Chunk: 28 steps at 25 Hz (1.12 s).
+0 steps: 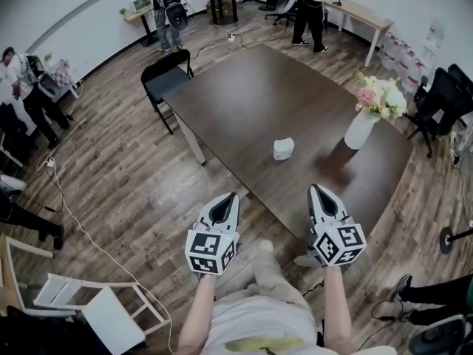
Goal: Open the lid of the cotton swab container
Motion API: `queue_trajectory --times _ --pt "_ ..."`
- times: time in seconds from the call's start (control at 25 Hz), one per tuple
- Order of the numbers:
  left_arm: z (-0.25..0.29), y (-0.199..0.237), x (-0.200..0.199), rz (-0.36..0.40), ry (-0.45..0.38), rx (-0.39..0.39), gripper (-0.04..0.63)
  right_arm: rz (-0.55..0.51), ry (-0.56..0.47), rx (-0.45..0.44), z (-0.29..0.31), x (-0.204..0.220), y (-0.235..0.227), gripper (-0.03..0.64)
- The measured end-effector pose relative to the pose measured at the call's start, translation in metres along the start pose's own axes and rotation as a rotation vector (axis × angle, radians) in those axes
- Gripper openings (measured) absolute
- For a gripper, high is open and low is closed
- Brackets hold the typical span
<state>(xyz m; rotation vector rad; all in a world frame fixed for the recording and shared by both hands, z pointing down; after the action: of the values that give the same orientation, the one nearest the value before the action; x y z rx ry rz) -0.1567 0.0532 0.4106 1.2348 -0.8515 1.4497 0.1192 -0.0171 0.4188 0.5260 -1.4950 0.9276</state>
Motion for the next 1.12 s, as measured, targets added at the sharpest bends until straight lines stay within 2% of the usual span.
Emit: queue_trajectory --times 0.32,0.6,0.8,0.92,1.0,1.12 --pt "0.075 0.023 -0.006 -0.019 0.007 0.074 0.023 -0.002 0.021 0.003 0.060 -0.013 -0.035 0.021" --pt "0.127 0.029 -0.001 -0.008 0.073 0.148 0.023 0.032 0.060 0.010 0.100 -0.007 -0.066 0.021" --pt "0.150 0.027 0.012 -0.004 0.103 0.164 0.023 0.054 0.099 0.007 0.116 0.008 -0.075 0.021" --pt "0.168 0.030 0.022 -0.017 0.156 0.204 0.025 0.065 0.117 0.013 0.125 0.015 -0.080 0.021" --pt "0.180 0.032 0.034 -0.032 0.228 0.238 0.025 0.080 0.132 0.024 0.128 0.020 -0.084 0.021" --pt "0.197 0.034 0.050 -0.008 0.303 0.273 0.025 0.105 0.158 0.046 0.129 0.031 -0.087 0.021"
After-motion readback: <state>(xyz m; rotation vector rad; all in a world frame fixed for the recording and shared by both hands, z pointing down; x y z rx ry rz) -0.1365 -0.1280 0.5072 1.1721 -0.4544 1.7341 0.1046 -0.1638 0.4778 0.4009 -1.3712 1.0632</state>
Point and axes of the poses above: the fingertips, and each gripper's own axes: z forward along the fingers, y to its left, x out of its underside, the point moved 10 cm from there along -z, backward along the fingers, and after that the axes turned 1 degree about -y, right-handed, at the moved point
